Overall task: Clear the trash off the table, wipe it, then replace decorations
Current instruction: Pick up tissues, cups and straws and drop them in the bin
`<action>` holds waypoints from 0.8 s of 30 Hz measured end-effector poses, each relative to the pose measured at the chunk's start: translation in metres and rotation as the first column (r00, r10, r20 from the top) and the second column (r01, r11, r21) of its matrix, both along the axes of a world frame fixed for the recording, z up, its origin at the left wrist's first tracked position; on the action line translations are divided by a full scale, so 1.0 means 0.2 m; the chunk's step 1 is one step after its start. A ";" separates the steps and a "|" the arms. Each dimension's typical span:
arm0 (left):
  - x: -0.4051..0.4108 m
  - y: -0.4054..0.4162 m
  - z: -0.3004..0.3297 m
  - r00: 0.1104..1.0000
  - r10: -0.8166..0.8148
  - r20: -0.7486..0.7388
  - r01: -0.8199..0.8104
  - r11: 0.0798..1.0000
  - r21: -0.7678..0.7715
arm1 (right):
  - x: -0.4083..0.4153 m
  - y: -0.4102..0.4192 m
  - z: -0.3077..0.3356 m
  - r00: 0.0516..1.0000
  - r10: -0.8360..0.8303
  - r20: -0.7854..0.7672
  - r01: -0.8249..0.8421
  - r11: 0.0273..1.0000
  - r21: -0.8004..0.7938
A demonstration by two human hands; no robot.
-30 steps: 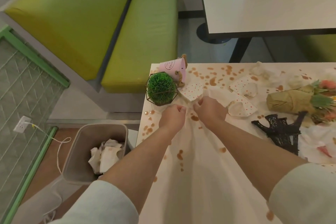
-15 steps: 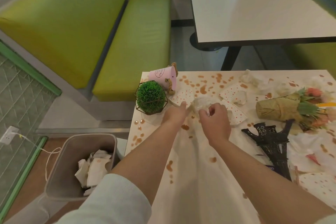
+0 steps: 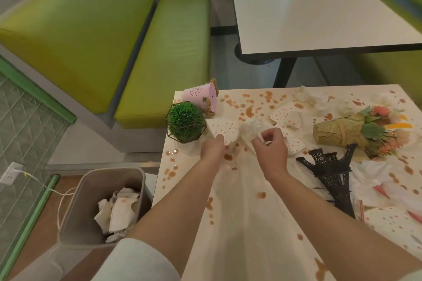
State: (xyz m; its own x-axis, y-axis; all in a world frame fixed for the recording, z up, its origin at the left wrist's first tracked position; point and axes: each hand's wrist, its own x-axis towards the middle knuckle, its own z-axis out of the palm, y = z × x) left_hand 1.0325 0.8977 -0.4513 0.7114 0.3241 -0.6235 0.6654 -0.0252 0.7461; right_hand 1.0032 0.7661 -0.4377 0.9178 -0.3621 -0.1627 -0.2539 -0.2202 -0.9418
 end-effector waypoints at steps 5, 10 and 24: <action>-0.15 0.08 0.05 0.997 -0.074 -0.017 0.074 0.997 0.029 | -0.08 0.06 0.06 1.000 -0.021 0.008 0.021 0.999 0.040; -0.37 0.25 0.14 0.989 -0.145 0.034 0.140 0.984 0.113 | -0.18 0.19 0.14 1.000 -0.016 0.007 0.015 0.998 0.054; -0.90 1.09 0.20 0.927 0.229 0.298 -0.234 0.972 -0.020 | -0.64 1.01 0.11 0.959 0.281 -0.036 -0.283 0.957 -0.058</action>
